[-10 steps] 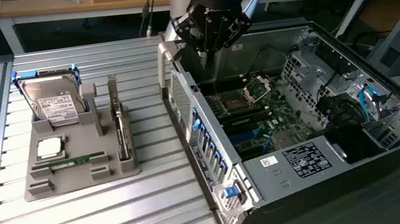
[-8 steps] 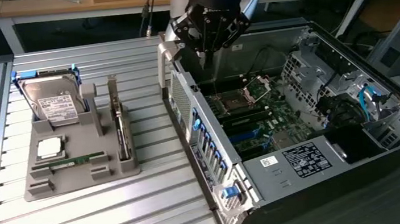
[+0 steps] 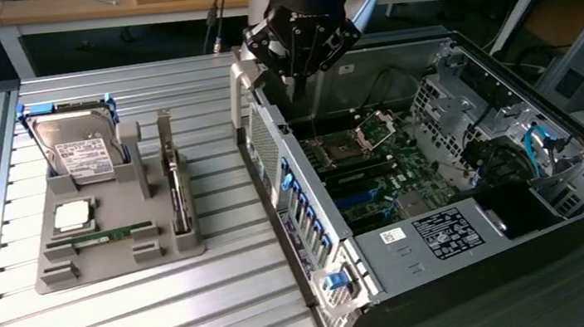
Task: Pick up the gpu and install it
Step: 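Reach for the gpu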
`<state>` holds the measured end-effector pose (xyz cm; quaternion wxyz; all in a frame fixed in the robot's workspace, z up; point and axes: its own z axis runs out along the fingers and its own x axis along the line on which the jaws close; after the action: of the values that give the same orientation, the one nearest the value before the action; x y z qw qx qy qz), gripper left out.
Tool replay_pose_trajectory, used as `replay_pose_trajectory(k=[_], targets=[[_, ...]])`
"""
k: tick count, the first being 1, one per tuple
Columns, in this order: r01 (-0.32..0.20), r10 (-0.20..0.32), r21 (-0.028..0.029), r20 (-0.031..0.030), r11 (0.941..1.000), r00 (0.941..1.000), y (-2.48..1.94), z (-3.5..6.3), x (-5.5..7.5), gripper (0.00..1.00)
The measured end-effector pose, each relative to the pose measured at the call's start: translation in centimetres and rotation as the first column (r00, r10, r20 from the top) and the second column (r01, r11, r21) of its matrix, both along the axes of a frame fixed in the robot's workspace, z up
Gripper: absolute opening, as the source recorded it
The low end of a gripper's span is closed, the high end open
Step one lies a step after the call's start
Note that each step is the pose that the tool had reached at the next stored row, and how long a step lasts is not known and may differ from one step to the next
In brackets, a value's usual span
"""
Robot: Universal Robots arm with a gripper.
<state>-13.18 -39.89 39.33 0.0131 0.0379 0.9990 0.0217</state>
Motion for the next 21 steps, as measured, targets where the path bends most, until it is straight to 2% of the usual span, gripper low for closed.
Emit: replay_pose_trajectory(k=[21], targets=[[0.0, 0.0, -0.0001, -0.0001, 1.0, 1.0, 0.0, 0.0, -0.99, 0.11]])
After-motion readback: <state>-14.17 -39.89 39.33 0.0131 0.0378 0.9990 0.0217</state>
